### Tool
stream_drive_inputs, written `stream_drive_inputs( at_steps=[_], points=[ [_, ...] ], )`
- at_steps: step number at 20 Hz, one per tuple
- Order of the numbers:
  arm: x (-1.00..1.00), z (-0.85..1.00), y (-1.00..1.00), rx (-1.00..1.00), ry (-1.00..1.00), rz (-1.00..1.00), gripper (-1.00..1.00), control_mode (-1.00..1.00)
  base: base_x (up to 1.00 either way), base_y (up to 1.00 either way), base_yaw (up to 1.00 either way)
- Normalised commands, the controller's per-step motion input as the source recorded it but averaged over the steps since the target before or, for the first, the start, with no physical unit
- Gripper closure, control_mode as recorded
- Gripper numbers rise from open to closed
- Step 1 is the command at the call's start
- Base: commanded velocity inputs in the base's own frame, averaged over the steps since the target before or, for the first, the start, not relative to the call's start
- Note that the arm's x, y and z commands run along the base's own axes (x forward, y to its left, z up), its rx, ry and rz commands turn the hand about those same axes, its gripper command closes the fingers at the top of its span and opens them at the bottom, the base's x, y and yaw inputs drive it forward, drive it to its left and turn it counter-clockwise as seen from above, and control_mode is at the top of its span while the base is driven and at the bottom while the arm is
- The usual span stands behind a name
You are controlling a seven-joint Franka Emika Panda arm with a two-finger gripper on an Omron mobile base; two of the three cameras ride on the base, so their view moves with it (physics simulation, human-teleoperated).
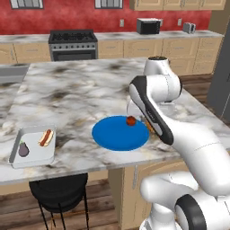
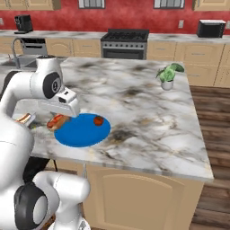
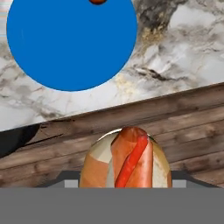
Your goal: Place one cooked food and one vegetable from the large plate to each tupperware container.
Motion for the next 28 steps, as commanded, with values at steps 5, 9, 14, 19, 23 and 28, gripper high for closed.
stream_drive_inputs(
  at_steps=[5,9,14,19,23,28],
  points=[
    [0.0,0.0,0.0,0.0,0.0,0.0,1.0,1.0,-0.95,1.0,0.0],
    [0.0,0.0,0.0,0.0,0.0,0.0,1.0,1.0,-0.84,1.0,0.01],
    [0.0,0.0,0.0,0.0,0.0,0.0,1.0,1.0,-0.15,1.0,0.0],
    [0.0,0.0,0.0,0.0,0.0,0.0,1.0,1.0,0.04,1.0,0.0],
    [0.0,0.0,0.0,0.0,0.0,0.0,1.0,1.0,0.03,1.0,0.0],
    [0.0,0.0,0.0,0.0,0.0,0.0,1.0,1.0,0.01,1.0,0.0]
  ],
)
